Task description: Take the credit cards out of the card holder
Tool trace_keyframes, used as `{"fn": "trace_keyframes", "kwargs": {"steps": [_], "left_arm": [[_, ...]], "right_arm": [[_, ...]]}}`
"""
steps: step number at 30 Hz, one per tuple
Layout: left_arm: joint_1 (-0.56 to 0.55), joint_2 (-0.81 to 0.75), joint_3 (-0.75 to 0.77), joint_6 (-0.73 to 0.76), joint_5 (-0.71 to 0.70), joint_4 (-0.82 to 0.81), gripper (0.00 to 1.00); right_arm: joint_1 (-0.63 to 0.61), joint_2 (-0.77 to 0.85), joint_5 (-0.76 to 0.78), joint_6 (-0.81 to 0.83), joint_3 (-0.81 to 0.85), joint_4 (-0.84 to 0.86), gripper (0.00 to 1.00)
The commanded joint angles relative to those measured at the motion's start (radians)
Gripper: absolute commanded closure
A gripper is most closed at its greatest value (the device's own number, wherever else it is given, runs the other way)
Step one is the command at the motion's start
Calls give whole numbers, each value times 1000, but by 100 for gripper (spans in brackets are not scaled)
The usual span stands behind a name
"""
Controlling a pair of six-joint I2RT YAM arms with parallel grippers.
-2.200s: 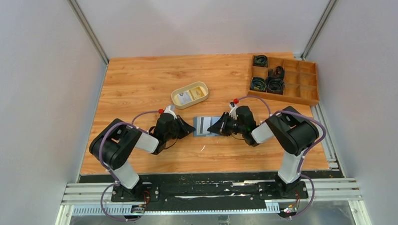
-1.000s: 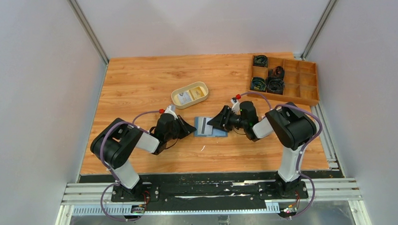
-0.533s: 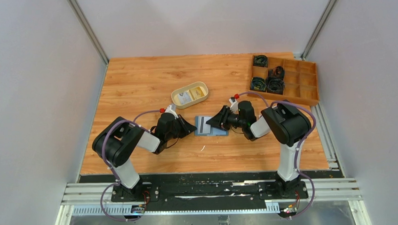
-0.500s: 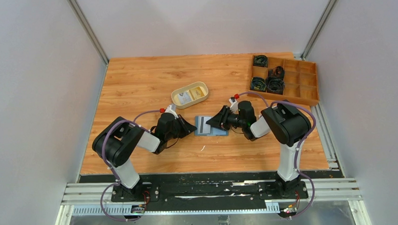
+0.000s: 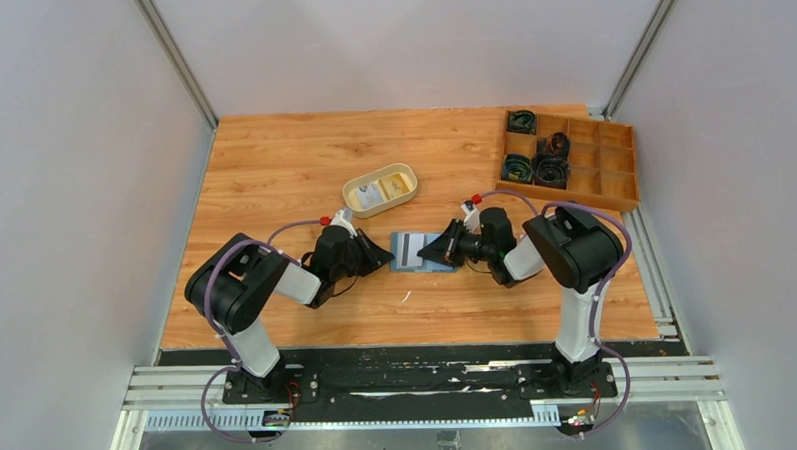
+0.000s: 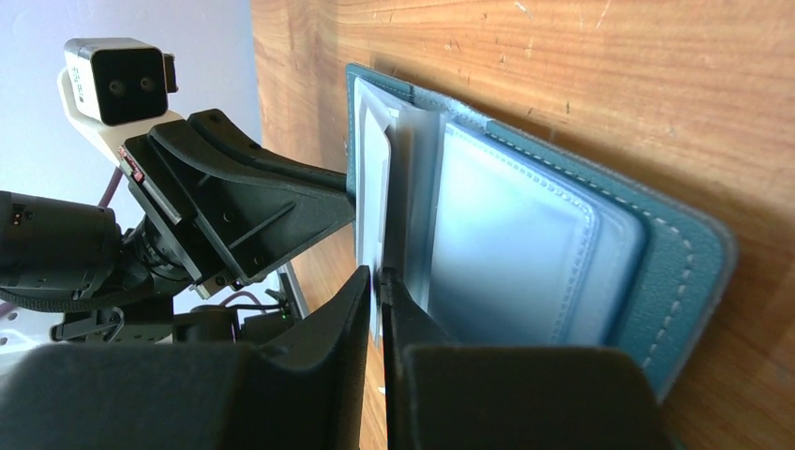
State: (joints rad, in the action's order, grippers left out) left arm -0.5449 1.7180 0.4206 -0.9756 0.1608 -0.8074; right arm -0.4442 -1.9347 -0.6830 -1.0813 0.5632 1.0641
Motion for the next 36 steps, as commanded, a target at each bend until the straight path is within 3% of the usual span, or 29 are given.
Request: {"fn": "trace_keyframes", "kwargs": {"steps": [1, 21, 26, 29, 33, 36], "left_arm": [[-1, 33, -16, 44, -23, 114, 100], [-1, 21, -25, 45, -18, 114, 100], [-1, 19, -29, 39, -19, 112, 100], [0, 8, -37, 38, -26, 112, 100], [-1, -24, -73, 33, -54, 112, 100], [-1, -59, -108, 15, -75, 110, 100]], "right_arm": [[14, 22, -25, 7, -22, 35, 88], [74, 67, -53, 36, -87, 34, 92], [89, 76, -61, 43, -112, 34, 100], [95, 85, -68, 53, -123, 27, 100], [124, 144, -83, 84, -148, -28, 100], [140, 249, -75, 170, -125, -214, 100]]}}
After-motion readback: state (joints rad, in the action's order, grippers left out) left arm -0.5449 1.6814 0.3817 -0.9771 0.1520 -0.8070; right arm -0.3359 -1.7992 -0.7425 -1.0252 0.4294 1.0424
